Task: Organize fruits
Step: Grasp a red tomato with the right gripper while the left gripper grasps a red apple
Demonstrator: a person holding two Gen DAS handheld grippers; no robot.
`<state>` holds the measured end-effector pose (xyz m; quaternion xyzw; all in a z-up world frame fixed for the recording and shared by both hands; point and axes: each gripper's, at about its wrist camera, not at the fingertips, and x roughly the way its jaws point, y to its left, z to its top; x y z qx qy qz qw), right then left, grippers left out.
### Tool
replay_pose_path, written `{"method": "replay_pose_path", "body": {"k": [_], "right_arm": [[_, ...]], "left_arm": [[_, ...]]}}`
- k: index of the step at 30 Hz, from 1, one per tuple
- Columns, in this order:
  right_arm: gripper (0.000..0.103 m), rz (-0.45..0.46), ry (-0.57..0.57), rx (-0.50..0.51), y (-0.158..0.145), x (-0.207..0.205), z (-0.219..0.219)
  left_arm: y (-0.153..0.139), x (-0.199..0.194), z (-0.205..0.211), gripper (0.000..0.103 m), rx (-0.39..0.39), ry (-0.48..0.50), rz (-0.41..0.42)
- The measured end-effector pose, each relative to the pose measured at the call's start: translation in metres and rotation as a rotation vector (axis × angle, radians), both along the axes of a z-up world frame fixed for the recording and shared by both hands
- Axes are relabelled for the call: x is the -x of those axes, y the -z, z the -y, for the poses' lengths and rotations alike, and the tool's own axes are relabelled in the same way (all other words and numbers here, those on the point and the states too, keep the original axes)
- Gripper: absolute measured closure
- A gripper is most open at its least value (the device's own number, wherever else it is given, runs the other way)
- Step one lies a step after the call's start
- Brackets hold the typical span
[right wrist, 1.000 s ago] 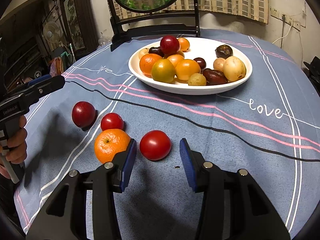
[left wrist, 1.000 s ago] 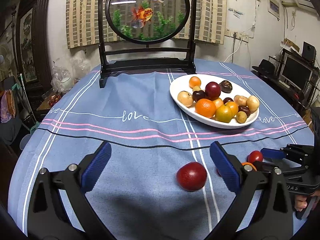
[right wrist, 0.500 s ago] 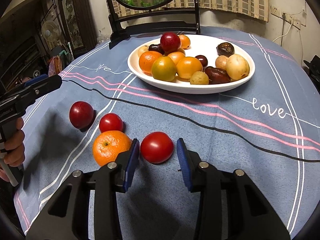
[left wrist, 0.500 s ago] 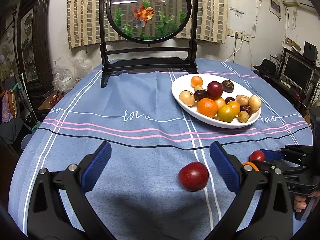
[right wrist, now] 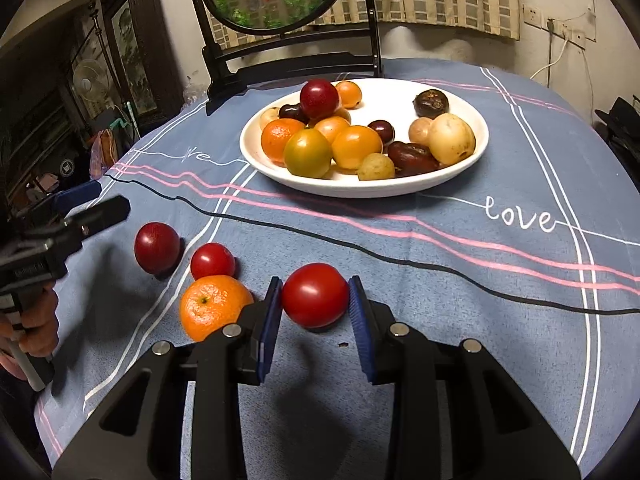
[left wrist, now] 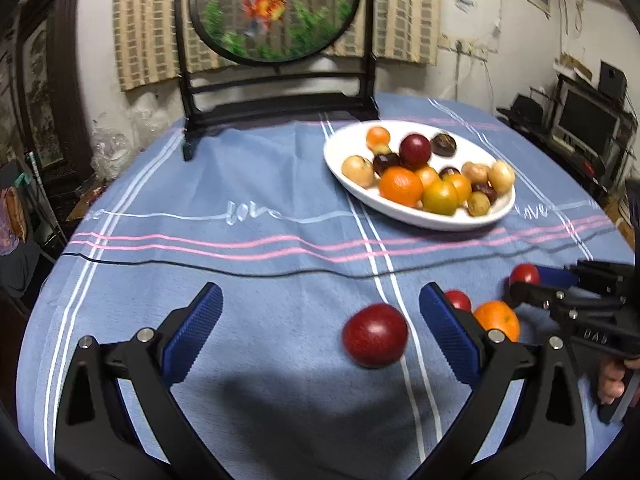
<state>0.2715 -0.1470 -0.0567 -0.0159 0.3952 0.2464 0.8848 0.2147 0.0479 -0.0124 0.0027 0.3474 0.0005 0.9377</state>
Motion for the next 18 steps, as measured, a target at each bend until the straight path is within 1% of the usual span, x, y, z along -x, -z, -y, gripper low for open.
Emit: {"method": "replay_pose_path", "body": {"k": [3, 4, 7, 9, 11, 13, 17, 18], "right_arm": [[0.069, -0.002, 0.001, -0.001, 0.0, 0.0, 0.0], [0.069, -0.002, 0.001, -0.001, 0.0, 0.0, 0.0], [0.069, -0.004, 0.0, -0.002, 0.0, 0.0, 0.0], [0.069, -0.007, 0.0, 0.0, 0.0, 0.0, 0.0], [0.069, -0.009, 0.0, 0.0, 0.0, 0.0, 0.0], [0.069, -0.008, 0.0, 0.0, 0.0, 0.0, 0.0], [0.069, -0.008, -0.001, 0.0, 0.0, 0.001, 0.0], [0.069, -0.009, -0.001, -0.001, 0.0, 0.001, 0.0]], "left_arm": [[0.01, -0.006, 0.006, 0.004, 0.019, 0.054, -0.069], [0.013, -0.007, 0.008, 0.004, 0.015, 0.059, -0.079], [0.019, -0.008, 0.014, 0.013, -0.013, 0.067, -0.094], [0.022, -0.009, 0.017, 0.025, -0.02, 0.088, -0.107], [0.025, -0.01, 0.02, 0.029, -0.031, 0.097, -0.117], [0.027, -0.012, 0.021, 0.029, -0.045, 0.094, -0.122], [0.03, -0.014, 0.021, 0.035, -0.05, 0.089, -0.129], [0.03, -0.014, 0.022, 0.038, -0.048, 0.092, -0.13]]}}
